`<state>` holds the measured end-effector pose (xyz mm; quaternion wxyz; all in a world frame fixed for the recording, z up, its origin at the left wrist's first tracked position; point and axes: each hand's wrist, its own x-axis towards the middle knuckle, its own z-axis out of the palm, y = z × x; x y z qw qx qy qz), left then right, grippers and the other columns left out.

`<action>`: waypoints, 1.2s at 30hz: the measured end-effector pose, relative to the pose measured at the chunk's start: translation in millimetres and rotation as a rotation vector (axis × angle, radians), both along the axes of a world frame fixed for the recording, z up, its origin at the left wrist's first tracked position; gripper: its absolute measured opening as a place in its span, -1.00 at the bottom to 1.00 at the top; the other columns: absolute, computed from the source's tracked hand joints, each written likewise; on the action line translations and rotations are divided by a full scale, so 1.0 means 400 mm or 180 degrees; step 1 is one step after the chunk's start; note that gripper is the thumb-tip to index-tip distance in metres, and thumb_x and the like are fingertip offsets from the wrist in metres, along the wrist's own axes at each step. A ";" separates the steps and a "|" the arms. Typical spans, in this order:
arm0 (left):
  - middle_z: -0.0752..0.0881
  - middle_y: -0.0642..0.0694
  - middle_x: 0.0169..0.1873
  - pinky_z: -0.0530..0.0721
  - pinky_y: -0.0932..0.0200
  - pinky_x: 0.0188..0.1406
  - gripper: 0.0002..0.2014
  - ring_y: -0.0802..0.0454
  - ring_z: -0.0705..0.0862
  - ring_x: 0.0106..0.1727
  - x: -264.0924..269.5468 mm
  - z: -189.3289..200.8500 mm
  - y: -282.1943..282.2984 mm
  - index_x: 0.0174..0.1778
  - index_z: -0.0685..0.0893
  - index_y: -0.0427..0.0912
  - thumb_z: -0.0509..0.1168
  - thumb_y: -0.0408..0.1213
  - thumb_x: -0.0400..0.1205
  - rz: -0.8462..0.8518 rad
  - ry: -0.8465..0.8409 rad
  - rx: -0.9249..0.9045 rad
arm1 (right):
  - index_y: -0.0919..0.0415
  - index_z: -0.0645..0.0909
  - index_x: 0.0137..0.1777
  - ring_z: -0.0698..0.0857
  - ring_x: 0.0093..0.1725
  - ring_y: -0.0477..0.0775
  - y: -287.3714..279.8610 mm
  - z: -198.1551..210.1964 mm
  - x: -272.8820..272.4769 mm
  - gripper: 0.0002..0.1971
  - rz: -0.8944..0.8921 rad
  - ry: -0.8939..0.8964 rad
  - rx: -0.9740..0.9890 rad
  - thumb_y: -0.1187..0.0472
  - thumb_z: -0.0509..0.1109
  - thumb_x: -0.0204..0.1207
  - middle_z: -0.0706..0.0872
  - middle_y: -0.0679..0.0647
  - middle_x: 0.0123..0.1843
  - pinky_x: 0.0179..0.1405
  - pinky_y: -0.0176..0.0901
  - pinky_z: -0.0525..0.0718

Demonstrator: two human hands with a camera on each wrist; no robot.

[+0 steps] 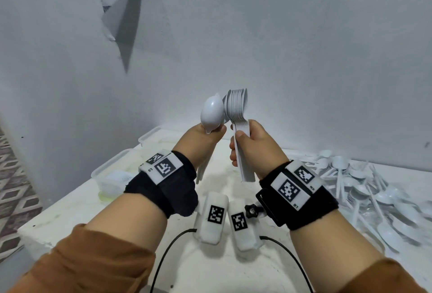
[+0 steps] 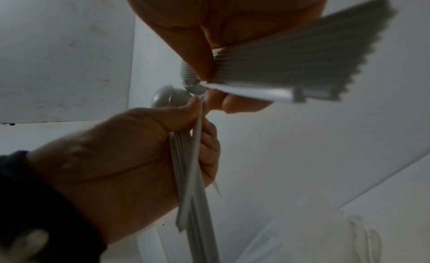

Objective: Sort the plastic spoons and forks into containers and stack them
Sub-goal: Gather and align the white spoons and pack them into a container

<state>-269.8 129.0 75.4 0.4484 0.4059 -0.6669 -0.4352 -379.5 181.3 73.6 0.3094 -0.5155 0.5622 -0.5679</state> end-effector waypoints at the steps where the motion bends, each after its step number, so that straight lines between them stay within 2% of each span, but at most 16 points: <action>1: 0.52 0.00 -0.41 0.40 0.15 -0.22 -0.79 0.06 0.45 -0.32 0.006 0.002 -0.007 -0.31 0.54 0.01 0.26 -0.12 0.65 -0.0022 -0.0015 -0.0014 | 0.24 0.43 0.15 0.54 -0.41 0.04 -0.009 0.003 0.009 -0.84 -0.0013 0.0028 -0.0007 0.27 0.07 0.67 0.55 0.08 -0.28 -0.33 -0.09 0.58; 4: 0.48 -0.04 -0.43 0.40 0.10 -0.17 -0.75 0.00 0.42 -0.30 0.024 0.011 -0.029 -0.32 0.53 -0.04 0.26 -0.02 0.63 -0.0123 0.0010 0.0030 | 0.24 0.40 0.13 0.53 -0.43 0.04 -0.035 0.016 0.033 -0.87 -0.0010 0.0052 -0.0003 0.28 0.06 0.68 0.54 0.08 -0.29 -0.34 -0.07 0.56; 7: 0.52 -0.04 -0.39 0.44 0.06 -0.11 -0.74 -0.03 0.45 -0.27 0.050 0.022 -0.063 -0.30 0.58 -0.04 0.28 0.09 0.44 -0.0225 0.0080 0.0041 | 0.23 0.37 0.10 0.52 -0.44 0.04 -0.063 0.034 0.065 -0.91 0.0010 0.0029 0.0031 0.28 0.05 0.69 0.52 0.08 -0.29 -0.36 -0.09 0.56; 9: 0.56 0.03 -0.45 0.44 0.12 -0.13 -0.79 0.01 0.48 -0.30 0.070 0.029 -0.092 -0.32 0.59 -0.03 0.34 0.01 0.49 -0.0314 0.0161 0.0047 | 0.23 0.35 0.07 0.52 -0.45 0.04 -0.087 0.049 0.087 -0.93 0.0013 0.0015 0.0058 0.28 0.05 0.69 0.52 0.09 -0.29 -0.37 -0.10 0.58; 11: 0.56 0.11 -0.53 0.41 0.19 -0.22 -0.82 0.06 0.46 -0.38 0.091 0.036 -0.122 -0.33 0.59 -0.04 0.35 -0.15 0.58 -0.0451 0.0319 0.0072 | 0.25 0.35 0.08 0.53 -0.44 0.05 -0.112 0.064 0.110 -0.92 0.0023 0.0056 0.0054 0.26 0.07 0.69 0.52 0.10 -0.28 -0.36 -0.08 0.60; 13: 0.55 0.08 -0.51 0.38 0.21 -0.29 -0.81 0.09 0.42 -0.42 0.111 0.042 -0.145 -0.33 0.60 -0.06 0.31 -0.26 0.62 -0.0529 0.0397 0.0048 | 0.27 0.37 0.12 0.54 -0.42 0.05 -0.135 0.076 0.129 -0.88 0.0034 0.0136 0.0076 0.26 0.08 0.69 0.52 0.11 -0.26 -0.34 -0.05 0.62; 15: 0.55 0.05 -0.49 0.37 0.21 -0.32 -0.79 0.10 0.40 -0.43 0.134 0.048 -0.170 -0.35 0.59 -0.08 0.30 -0.28 0.63 -0.0552 0.0364 -0.0051 | 0.28 0.39 0.14 0.57 -0.38 0.05 -0.163 0.082 0.151 -0.86 0.0021 0.0190 0.0102 0.23 0.10 0.68 0.54 0.12 -0.24 -0.30 -0.02 0.66; 18: 0.52 0.02 -0.47 0.38 0.20 -0.32 -0.82 0.09 0.42 -0.41 0.171 0.052 -0.205 -0.32 0.60 -0.09 0.31 -0.25 0.63 -0.0471 0.0198 -0.0173 | 0.21 0.42 0.08 0.67 -0.25 0.14 -0.197 0.085 0.179 -0.83 -0.0007 0.0429 0.0157 0.13 0.14 0.63 0.61 0.12 -0.20 -0.03 0.20 0.72; 20: 0.51 -0.02 -0.44 0.39 0.18 -0.30 -0.85 0.07 0.42 -0.40 0.196 0.053 -0.225 -0.29 0.61 -0.11 0.33 -0.25 0.61 -0.0416 0.0109 -0.0205 | 0.18 0.43 0.07 0.70 -0.25 0.16 -0.212 0.086 0.202 -0.89 0.0058 0.0357 0.0186 0.20 0.10 0.66 0.63 0.12 -0.22 0.03 0.28 0.71; 24: 0.57 -0.04 -0.38 0.40 0.25 -0.35 -0.92 0.11 0.46 -0.40 0.245 0.061 -0.252 -0.20 0.65 -0.10 0.33 -0.28 0.61 -0.0427 0.0143 -0.0277 | 0.29 0.40 0.19 0.69 -0.29 0.17 -0.243 0.090 0.243 -0.82 0.0141 0.0211 0.0170 0.29 0.03 0.69 0.62 0.18 -0.23 -0.16 0.12 0.69; 26: 0.67 -0.08 -0.24 0.42 0.25 -0.35 -0.94 0.13 0.49 -0.38 0.271 0.069 -0.265 -0.10 0.65 -0.01 0.29 -0.25 0.64 -0.0529 0.0122 -0.0334 | 0.29 0.41 0.18 0.65 -0.35 0.15 -0.256 0.094 0.262 -0.81 0.0123 0.0104 0.0147 0.31 0.02 0.68 0.59 0.16 -0.29 -0.26 0.00 0.65; 28: 0.73 -0.10 -0.12 0.42 0.24 -0.35 -0.92 0.11 0.47 -0.37 0.293 0.076 -0.278 -0.04 0.65 0.01 0.24 -0.20 0.67 -0.0630 0.0149 -0.0285 | 0.25 0.43 0.14 0.56 -0.42 0.10 -0.264 0.095 0.277 -0.83 0.0085 -0.0016 0.0117 0.30 0.03 0.69 0.53 0.13 -0.35 -0.35 -0.09 0.59; 32: 0.65 -0.03 -0.20 0.38 0.21 -0.37 -0.85 0.09 0.39 -0.40 0.336 0.074 -0.302 -0.17 0.61 -0.01 0.21 -0.12 0.68 -0.0716 0.0294 -0.0085 | 0.07 0.45 -0.05 0.52 -0.41 0.07 -0.279 0.089 0.308 -0.83 -0.0021 -0.0052 0.0048 0.26 0.06 0.69 0.53 0.10 -0.33 -0.33 -0.10 0.56; 36: 0.55 0.00 -0.29 0.35 0.26 -0.44 -0.89 0.12 0.36 -0.45 0.366 0.063 -0.325 -0.14 0.53 0.02 0.19 -0.13 0.69 -0.0832 0.0400 -0.0061 | 0.06 0.48 -0.07 0.56 -0.40 0.06 -0.294 0.087 0.335 -0.81 0.0000 -0.0105 0.0038 0.27 0.07 0.69 0.59 0.10 -0.32 -0.32 -0.11 0.58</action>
